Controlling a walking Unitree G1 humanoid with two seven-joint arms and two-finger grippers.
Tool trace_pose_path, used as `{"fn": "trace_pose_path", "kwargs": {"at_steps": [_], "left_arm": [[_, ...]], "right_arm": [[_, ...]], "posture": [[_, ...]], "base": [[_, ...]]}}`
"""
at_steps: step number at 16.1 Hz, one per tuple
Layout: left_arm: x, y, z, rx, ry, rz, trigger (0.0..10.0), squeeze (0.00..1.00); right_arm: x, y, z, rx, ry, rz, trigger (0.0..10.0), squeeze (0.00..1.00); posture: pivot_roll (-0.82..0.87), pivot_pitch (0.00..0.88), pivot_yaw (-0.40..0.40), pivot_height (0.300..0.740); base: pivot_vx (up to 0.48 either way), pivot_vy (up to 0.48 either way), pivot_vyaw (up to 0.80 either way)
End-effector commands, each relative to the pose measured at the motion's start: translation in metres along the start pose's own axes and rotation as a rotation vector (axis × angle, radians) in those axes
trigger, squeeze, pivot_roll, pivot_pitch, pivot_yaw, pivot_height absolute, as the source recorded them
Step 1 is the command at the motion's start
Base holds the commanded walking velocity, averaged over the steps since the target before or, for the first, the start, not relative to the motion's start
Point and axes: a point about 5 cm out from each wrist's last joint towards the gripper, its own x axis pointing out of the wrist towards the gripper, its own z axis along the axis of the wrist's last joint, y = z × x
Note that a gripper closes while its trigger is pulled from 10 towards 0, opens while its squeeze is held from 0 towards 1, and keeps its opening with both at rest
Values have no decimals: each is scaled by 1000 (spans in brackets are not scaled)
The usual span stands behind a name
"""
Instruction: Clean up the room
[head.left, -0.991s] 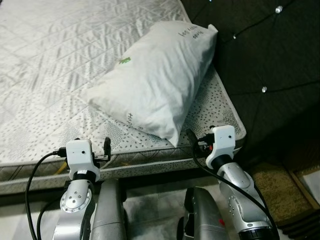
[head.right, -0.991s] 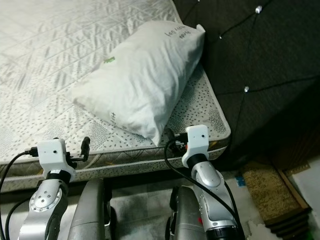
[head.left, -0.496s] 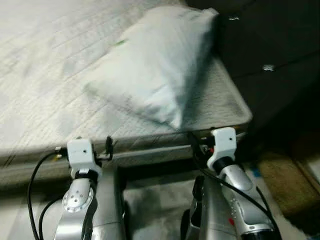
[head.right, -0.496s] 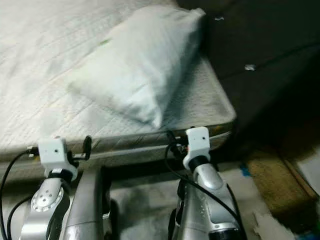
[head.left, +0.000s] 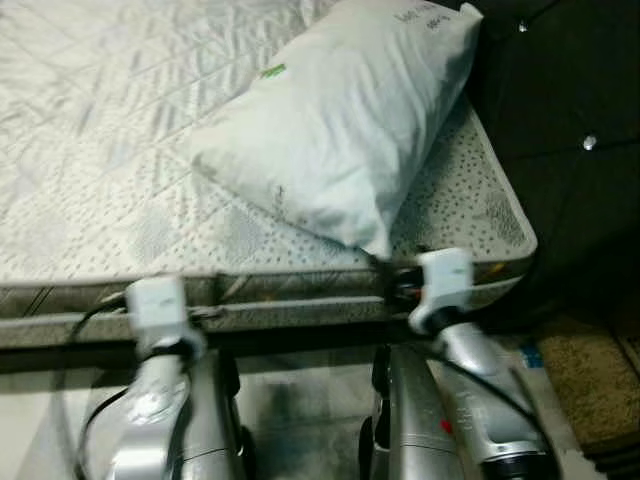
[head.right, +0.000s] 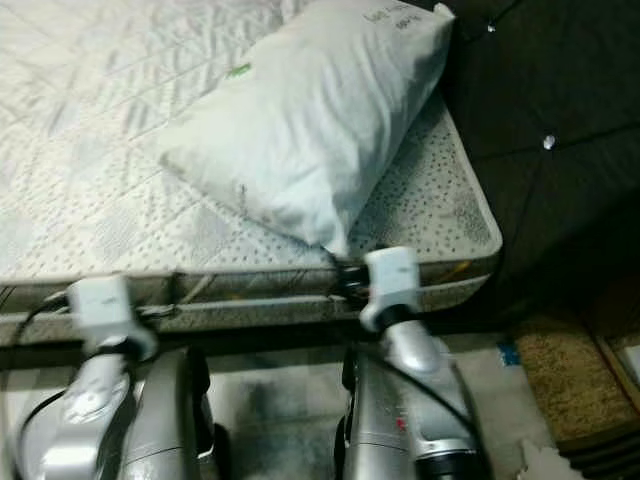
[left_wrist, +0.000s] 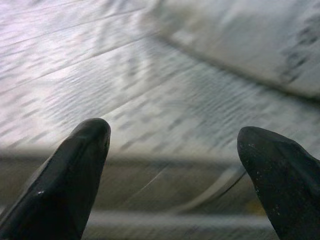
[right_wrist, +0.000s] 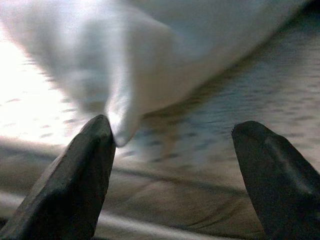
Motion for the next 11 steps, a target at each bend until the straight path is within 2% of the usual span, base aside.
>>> {"fn": "trace_pose_path", "kwargs": {"at_steps": [1,3,7,11], "left_arm": [[-4,9,-6,9,22,29,10000,0],[-3,5,-6,8,21,19,10000,0],[-5,1,-9,22,40,-26,10000,0],[2,3,-6,29,26,-15,10000,0]], "right_arm": [[0,5,3,9,-19,10,10000,0],[1,2,3,11,-21,-9,10000,0],[0,-1,-5,38,-4,-47,10000,0],[6,5,-4,28,-8,-26,10000,0]], "posture": [[-1,254,-53,514],[8,245,-47,514],[28,218,-24,514],[31,207,-33,514]], "base": [[292,0,0],[277,0,0],[0,0,0],[0,0,0]]}}
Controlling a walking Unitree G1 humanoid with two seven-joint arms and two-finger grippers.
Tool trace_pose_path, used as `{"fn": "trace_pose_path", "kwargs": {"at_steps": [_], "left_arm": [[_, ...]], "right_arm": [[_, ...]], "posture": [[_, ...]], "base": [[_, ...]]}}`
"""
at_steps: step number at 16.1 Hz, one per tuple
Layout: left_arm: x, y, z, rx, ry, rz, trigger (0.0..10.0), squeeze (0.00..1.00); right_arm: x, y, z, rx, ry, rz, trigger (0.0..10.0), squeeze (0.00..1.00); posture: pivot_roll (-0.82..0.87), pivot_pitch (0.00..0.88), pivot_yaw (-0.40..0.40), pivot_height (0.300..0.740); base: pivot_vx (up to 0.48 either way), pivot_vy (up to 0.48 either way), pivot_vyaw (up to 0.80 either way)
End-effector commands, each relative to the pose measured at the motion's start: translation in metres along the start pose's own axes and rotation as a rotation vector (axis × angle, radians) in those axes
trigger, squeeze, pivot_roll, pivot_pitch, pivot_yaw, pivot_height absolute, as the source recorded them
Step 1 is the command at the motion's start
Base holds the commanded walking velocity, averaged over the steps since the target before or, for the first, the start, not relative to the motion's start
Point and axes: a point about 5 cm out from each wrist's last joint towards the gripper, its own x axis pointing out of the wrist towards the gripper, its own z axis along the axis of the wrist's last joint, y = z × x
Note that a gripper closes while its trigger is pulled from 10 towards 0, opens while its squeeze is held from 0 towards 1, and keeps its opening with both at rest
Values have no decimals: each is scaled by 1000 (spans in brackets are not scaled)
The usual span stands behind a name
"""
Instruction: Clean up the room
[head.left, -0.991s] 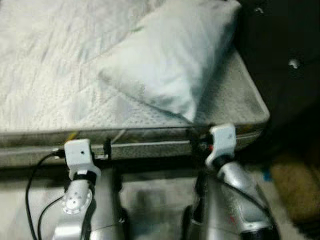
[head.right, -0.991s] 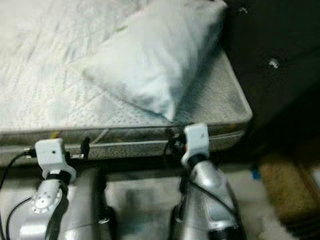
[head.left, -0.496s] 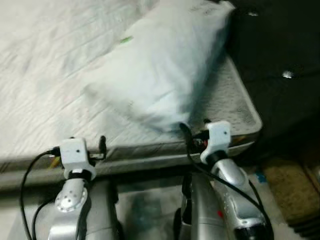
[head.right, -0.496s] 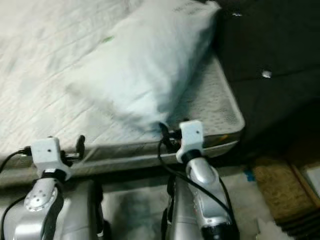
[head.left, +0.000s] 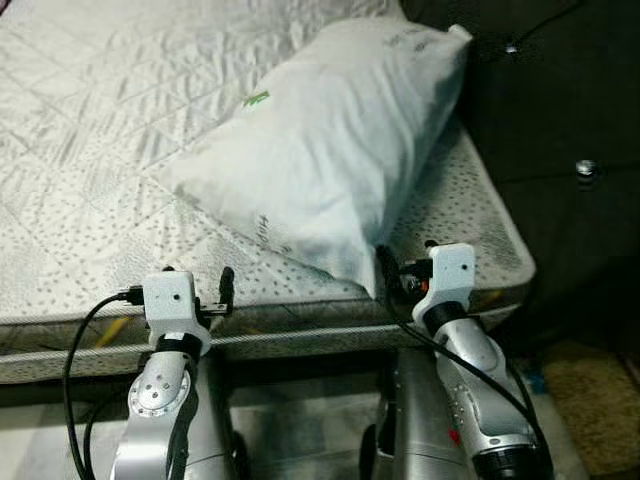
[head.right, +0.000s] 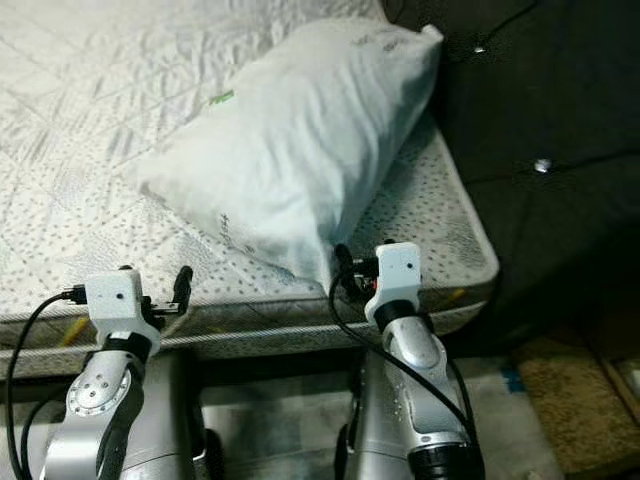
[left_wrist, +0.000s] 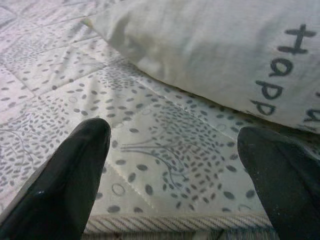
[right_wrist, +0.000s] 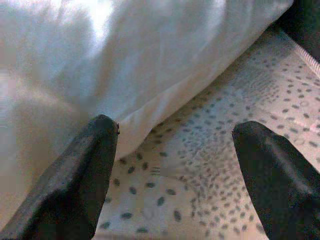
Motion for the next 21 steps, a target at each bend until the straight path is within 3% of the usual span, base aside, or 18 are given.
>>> {"fn": "trace_pose_path", "kwargs": {"at_steps": [1,5,8,11,13,14,17,19,21], "left_arm": [[-1,1,-4,1,17,12,10000,0],[-4,-3,-6,-8,24,-7,10000,0],[-4,-2,-7,-8,30,-17,10000,0],[-4,-5,-8,-7,37,-42,10000,0],[-3,-6,-8,-11,36,-48,10000,0],[-4,-10,-9,-27,42,-76,10000,0],[-4,-12,-10,-25,46,-93,10000,0],[-2,-12,-9,-25,42,-91,10000,0],[-2,-11,-10,-23,43,-89,10000,0]], "right_arm": [[0,-2,-3,-3,9,1,10000,0],[3,-1,0,-27,9,55,10000,0],[10,-8,22,10,-16,146,10000,0],[-1,-9,23,122,58,325,10000,0],[-4,-14,24,161,82,360,10000,0],[-1,-16,31,248,79,362,10000,0],[1,6,42,314,70,438,10000,0],[1,22,42,303,55,463,10000,0],[2,24,41,261,49,430,10000,0]], "posture": [[32,206,-34,514],[39,211,-38,514],[35,211,-28,514],[28,209,-25,514],[23,209,-22,514],[19,211,-15,514],[22,207,-11,514],[28,207,-16,514],[28,210,-18,514]], "base": [[0,0,-800],[0,0,-200],[0,0,0],[0,0,0],[0,0,0],[0,0,0],[0,0,0],[0,0,800],[0,0,784]]}}
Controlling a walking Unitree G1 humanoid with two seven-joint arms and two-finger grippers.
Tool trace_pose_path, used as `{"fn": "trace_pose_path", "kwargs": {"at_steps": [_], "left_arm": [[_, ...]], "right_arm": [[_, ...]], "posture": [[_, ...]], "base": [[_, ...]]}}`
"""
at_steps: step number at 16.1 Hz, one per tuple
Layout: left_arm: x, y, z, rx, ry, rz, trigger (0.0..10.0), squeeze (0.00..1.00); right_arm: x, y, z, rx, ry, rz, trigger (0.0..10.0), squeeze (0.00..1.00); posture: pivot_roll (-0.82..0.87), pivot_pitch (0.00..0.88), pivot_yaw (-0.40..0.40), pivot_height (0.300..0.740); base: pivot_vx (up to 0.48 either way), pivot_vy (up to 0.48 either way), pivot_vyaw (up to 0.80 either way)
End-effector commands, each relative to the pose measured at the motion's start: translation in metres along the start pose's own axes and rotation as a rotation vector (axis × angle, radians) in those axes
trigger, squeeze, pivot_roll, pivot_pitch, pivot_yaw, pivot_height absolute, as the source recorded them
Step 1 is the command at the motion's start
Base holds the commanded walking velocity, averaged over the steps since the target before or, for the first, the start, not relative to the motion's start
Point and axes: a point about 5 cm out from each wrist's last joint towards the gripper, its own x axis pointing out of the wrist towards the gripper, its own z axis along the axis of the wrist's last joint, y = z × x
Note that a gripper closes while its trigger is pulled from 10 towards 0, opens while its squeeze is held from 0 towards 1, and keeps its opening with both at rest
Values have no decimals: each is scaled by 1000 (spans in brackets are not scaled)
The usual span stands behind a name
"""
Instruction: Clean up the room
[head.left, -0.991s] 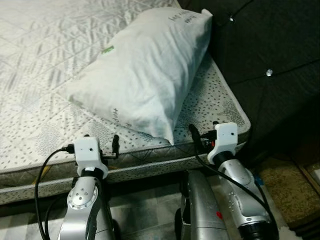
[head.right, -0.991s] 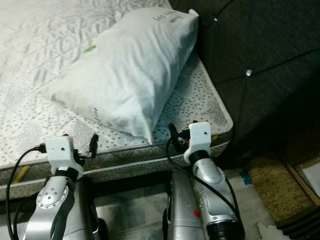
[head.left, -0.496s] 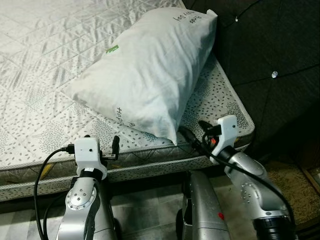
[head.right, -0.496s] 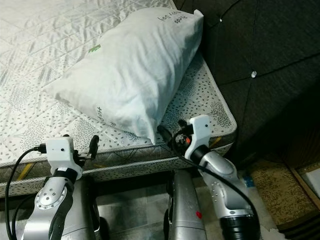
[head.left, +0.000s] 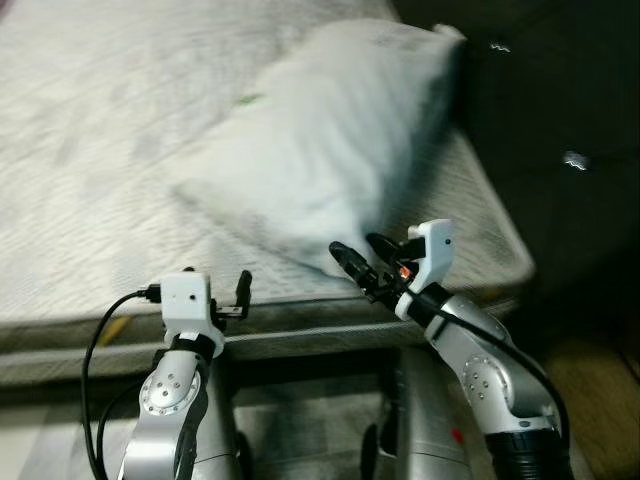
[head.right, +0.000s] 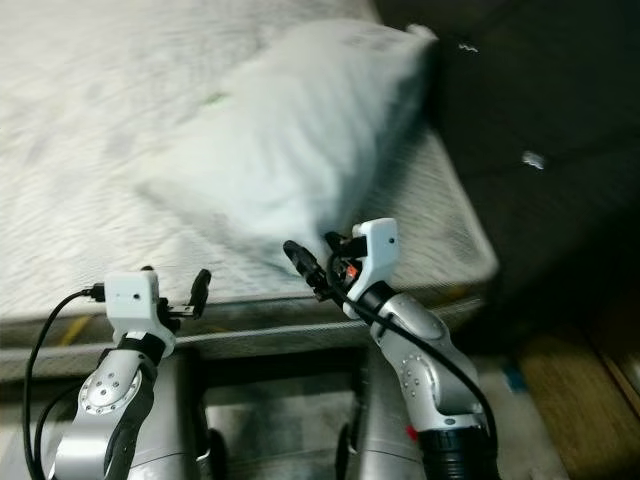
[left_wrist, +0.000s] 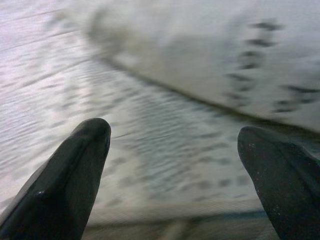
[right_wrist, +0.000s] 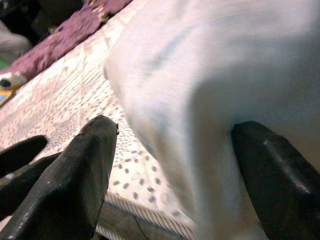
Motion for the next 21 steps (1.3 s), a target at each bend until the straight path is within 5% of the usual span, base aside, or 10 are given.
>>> {"fn": "trace_pose_path", "kwargs": {"at_steps": [1,5,9,12,16,17,18,21], "left_arm": [[-3,3,-5,0,22,5,10000,0],[-1,0,-5,0,23,1,10000,0],[0,1,-5,4,20,3,10000,0],[-2,3,-5,5,21,17,10000,0],[-1,2,-6,7,26,11,10000,0],[0,1,-5,6,23,10,10000,0],[1,0,-5,6,21,7,10000,0],[0,1,-7,10,25,8,10000,0]], "right_arm": [[0,0,4,5,-17,-34,10000,0],[9,-15,4,-67,-13,-254,10000,0],[18,-11,0,-186,29,-321,10000,0],[10,-34,-2,-223,57,-500,10000,0],[2,-41,-28,-281,204,-534,10000,0],[3,-40,-32,-290,223,-530,3216,0],[5,-37,-36,-267,226,-524,0,0],[13,-26,-46,-214,251,-472,0,0]], "posture": [[29,211,-20,514],[22,211,-18,514],[27,211,-22,514],[32,214,-29,514],[28,209,-29,514],[28,209,-29,514],[28,202,-26,514],[30,190,-26,514]], "base": [[0,0,0],[0,0,0],[0,0,0],[0,0,0],[0,0,0],[0,0,0],[0,0,0],[0,0,0]]}}
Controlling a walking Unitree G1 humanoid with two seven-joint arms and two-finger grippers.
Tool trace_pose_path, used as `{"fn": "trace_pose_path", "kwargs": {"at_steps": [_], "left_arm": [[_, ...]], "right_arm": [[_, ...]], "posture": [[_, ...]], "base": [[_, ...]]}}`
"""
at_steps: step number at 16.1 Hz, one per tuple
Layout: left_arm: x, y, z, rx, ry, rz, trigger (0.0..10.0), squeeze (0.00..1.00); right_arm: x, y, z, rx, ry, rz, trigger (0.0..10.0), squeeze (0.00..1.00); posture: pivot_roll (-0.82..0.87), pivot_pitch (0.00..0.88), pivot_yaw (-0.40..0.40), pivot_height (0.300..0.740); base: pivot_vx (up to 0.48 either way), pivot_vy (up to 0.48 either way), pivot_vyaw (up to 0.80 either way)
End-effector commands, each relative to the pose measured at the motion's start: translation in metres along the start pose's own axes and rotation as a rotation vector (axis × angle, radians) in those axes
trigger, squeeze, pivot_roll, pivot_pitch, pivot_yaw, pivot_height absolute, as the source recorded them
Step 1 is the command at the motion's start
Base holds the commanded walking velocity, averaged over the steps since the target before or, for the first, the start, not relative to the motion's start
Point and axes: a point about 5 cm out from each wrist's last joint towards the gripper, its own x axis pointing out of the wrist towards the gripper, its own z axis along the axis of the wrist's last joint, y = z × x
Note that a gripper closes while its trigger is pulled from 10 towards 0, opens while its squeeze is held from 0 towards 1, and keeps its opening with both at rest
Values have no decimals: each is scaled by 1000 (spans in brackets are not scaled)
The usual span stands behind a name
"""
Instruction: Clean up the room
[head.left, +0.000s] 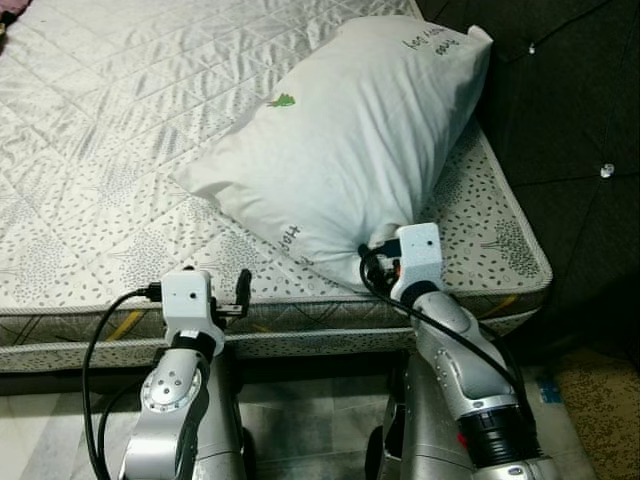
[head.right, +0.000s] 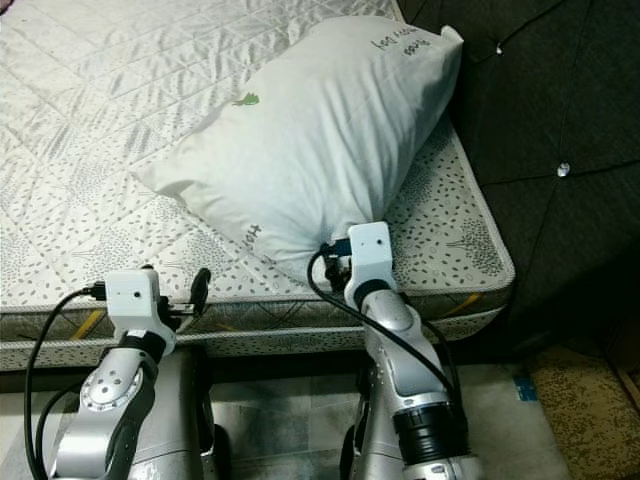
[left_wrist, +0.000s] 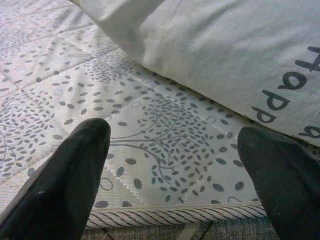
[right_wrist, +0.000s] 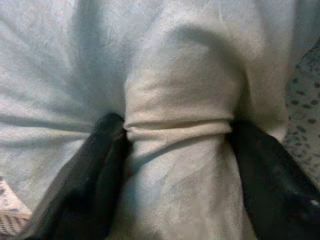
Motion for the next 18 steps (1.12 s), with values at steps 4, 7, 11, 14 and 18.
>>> {"fn": "trace_pose_path", "kwargs": {"at_steps": [4,7,11,14,18], "left_arm": [[-5,3,-12,8,39,23,10000,0],[-3,-2,-16,2,45,17,10000,0],[-6,-1,-29,-31,86,52,10000,0],[4,-9,-26,-12,62,5,10000,0],[7,-6,-18,-13,29,23,10000,0]], "right_arm": [[-1,7,-27,109,135,24,0,0],[4,2,-26,146,118,2,0,0],[10,-2,-31,164,115,-33,0,0],[14,-1,-29,160,112,-23,0,0],[15,-4,-33,140,125,-22,0,0]], "posture": [[23,160,-21,514],[17,133,-7,514],[10,130,-6,514],[10,124,-25,514],[16,137,-18,514]], "base": [[0,0,0],[0,0,0],[0,0,0],[0,0,0],[0,0,0]]}}
